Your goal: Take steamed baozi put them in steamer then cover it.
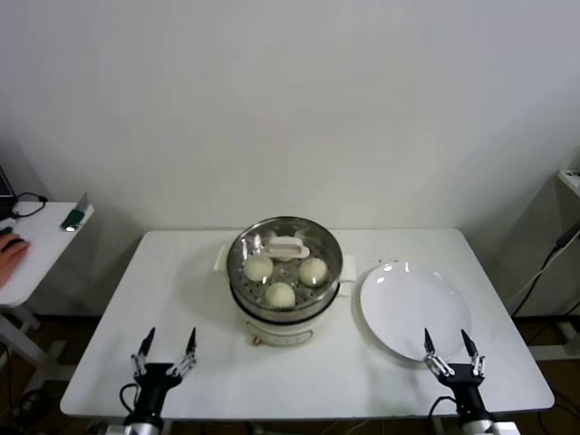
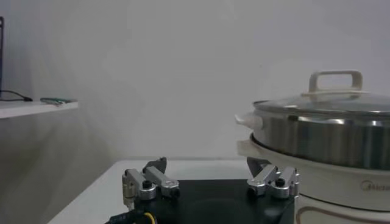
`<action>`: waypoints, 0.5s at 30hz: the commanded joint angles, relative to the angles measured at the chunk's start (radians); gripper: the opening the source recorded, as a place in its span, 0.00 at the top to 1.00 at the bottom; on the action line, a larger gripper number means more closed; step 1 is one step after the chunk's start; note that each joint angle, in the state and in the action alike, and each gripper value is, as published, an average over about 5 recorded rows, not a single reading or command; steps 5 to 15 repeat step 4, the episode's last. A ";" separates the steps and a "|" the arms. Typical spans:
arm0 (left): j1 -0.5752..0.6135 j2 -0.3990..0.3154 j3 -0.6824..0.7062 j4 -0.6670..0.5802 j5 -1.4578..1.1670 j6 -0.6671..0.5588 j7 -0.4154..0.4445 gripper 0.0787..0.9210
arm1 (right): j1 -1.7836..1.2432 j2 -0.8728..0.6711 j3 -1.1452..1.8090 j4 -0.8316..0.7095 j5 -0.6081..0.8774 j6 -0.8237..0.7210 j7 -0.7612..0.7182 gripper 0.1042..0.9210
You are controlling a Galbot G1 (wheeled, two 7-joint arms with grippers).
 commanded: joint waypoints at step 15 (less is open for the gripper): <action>0.014 -0.004 -0.004 0.016 -0.020 -0.046 0.000 0.12 | 0.001 0.004 -0.001 0.001 -0.003 -0.004 -0.001 0.12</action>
